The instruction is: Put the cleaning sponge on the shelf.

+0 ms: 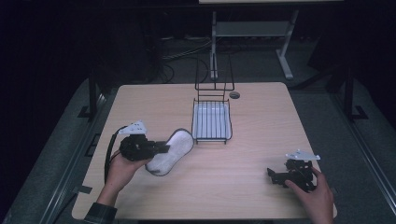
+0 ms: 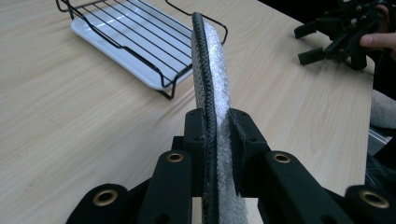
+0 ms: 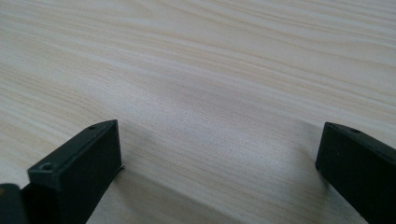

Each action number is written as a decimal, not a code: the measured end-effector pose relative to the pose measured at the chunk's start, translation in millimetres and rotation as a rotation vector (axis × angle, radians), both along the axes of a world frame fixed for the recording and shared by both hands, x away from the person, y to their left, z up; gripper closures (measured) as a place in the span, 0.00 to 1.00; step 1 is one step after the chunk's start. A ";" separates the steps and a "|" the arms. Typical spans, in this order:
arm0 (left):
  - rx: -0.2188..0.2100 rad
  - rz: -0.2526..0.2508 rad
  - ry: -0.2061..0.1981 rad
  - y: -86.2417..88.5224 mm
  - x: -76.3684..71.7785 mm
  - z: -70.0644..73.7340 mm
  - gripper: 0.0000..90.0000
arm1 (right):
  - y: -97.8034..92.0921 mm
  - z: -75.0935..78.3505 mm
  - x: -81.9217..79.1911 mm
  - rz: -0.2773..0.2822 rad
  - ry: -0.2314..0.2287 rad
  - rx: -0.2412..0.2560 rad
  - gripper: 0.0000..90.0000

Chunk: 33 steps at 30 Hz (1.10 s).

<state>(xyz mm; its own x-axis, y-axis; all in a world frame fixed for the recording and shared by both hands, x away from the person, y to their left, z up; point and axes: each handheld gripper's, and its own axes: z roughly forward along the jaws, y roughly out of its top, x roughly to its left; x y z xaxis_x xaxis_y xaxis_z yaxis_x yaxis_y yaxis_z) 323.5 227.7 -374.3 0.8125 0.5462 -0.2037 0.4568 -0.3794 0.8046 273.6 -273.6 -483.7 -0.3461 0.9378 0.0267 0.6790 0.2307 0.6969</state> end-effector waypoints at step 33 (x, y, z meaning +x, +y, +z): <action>-0.032 0.008 -0.034 -30.4 64.0 18.7 0.87 | 0.0 0.0 0.2 -0.002 0.000 0.000 0.00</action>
